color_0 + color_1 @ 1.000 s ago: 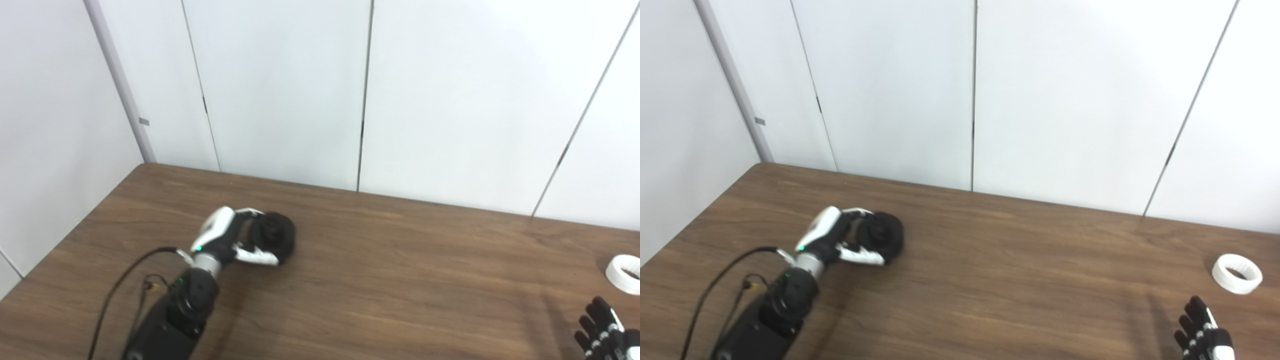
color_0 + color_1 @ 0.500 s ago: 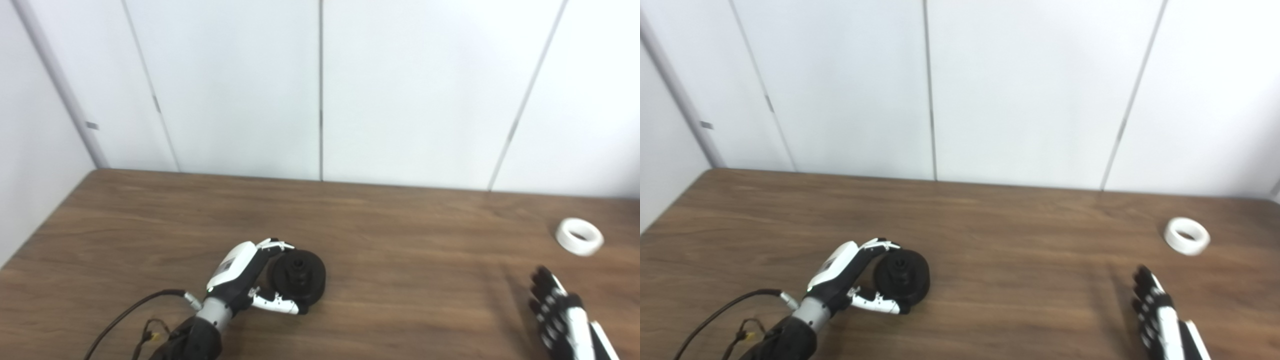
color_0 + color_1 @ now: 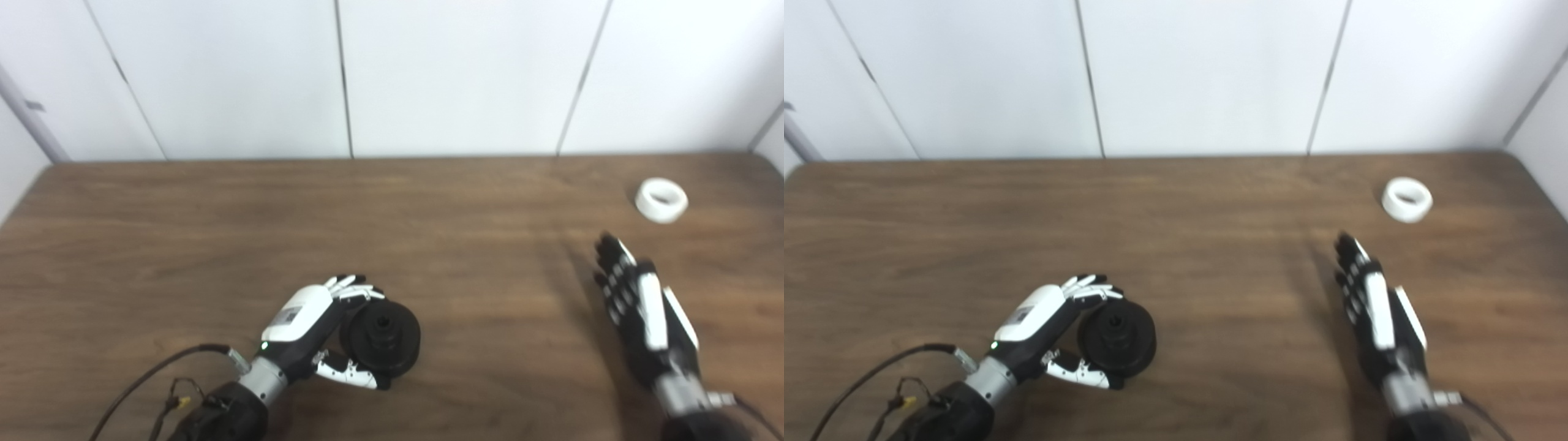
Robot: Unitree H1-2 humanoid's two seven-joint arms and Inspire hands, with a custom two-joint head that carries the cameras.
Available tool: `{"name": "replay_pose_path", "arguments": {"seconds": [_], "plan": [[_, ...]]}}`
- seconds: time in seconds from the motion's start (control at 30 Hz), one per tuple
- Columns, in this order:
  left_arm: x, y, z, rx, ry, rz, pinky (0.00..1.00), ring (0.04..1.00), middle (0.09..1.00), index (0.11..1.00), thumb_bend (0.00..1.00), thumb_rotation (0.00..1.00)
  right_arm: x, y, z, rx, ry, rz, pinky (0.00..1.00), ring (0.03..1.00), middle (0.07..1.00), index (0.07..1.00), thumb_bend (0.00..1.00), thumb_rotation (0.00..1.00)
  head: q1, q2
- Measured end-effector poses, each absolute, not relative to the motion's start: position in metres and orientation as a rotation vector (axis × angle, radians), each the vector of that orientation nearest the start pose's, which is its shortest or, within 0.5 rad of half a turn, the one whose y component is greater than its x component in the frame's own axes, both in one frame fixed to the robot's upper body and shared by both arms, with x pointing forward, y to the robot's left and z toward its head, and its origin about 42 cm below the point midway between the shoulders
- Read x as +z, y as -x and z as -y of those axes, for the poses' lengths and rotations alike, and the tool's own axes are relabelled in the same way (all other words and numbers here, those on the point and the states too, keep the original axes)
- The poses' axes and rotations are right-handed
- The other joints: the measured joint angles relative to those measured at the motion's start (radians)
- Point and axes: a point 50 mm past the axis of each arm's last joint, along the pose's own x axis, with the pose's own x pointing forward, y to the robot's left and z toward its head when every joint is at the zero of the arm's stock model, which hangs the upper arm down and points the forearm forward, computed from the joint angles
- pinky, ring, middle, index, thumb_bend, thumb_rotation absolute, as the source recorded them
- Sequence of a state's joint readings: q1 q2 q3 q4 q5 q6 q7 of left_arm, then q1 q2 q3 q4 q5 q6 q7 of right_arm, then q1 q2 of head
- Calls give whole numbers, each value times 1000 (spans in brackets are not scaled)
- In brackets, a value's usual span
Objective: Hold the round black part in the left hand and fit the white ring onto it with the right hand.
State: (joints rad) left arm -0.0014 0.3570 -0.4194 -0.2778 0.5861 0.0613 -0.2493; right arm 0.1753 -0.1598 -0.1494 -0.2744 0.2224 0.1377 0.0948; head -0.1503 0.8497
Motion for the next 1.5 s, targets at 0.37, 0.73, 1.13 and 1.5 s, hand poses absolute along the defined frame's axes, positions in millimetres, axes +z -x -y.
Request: {"name": "replay_pose_path", "arguments": {"seconds": [0.37,0.73,1.13,1.5], "plan": [[140,-242,-178,-645,-946,178,1000,955,861,483,517,66,139,-234,287,-46,-42,-3,979,992,959,942,618,1000,-14,35],[133,-239,-164,-616,-901,186,1000,952,858,484,514,66,139,-234,286,-41,-47,-9,999,1000,961,942,654,1000,-2,22],[120,-238,-164,-568,-873,247,1000,932,843,483,515,68,138,-233,287,-38,-44,-10,1000,998,961,939,658,1000,-8,-32],[111,-238,-165,-541,-880,298,1000,919,837,484,515,68,129,-229,291,-35,-40,-21,1000,1000,964,938,625,1000,5,-93]]}}
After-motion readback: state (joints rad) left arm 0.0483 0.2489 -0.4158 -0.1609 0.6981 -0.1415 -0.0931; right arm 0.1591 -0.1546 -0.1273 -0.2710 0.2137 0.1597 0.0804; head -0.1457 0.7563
